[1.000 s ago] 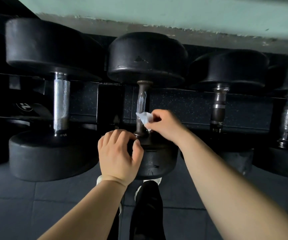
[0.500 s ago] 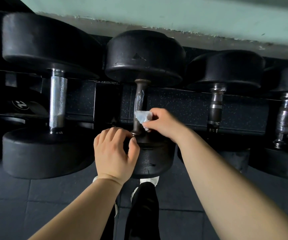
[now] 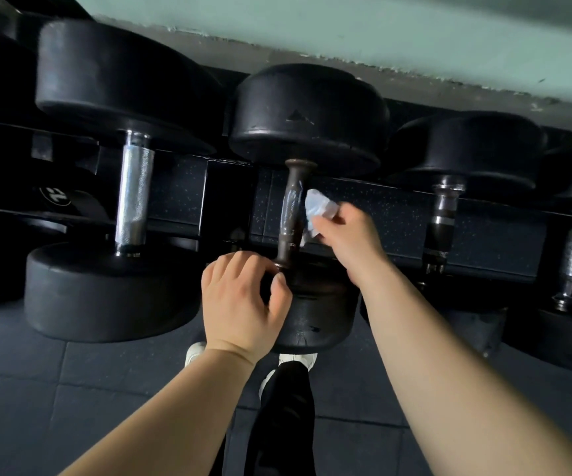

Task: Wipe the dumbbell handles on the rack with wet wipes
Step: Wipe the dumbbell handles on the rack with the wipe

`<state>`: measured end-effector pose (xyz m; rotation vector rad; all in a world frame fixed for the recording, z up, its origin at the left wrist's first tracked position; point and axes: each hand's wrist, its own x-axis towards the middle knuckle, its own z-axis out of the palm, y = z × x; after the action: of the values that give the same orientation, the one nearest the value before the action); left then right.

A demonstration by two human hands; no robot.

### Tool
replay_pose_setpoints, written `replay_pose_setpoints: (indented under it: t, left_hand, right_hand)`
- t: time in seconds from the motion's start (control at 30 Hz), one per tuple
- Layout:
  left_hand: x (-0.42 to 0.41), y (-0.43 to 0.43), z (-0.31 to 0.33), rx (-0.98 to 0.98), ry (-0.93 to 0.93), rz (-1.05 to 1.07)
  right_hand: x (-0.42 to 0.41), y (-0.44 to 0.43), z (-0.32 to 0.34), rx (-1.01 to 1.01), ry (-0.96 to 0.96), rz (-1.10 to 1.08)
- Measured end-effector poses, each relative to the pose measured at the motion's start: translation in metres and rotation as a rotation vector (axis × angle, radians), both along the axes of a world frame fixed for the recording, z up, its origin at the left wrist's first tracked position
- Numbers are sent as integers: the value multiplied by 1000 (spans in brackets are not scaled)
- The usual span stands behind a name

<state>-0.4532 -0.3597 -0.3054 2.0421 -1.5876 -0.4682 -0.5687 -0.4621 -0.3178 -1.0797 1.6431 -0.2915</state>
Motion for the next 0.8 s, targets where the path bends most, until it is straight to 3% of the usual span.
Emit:
replay_pose_setpoints:
  t: [0.3,0.57,0.8]
  left_hand:
    - [0,1,-3,-26,3,9]
    - [-1,1,-3,-45,17,14]
    - [-1,1,-2,-35,6,8]
  right_hand:
    - [15,-7,-4,5,-63,-179]
    - [31,-17,0,-584,272,139]
    - [13,3,5,-490,201,530]
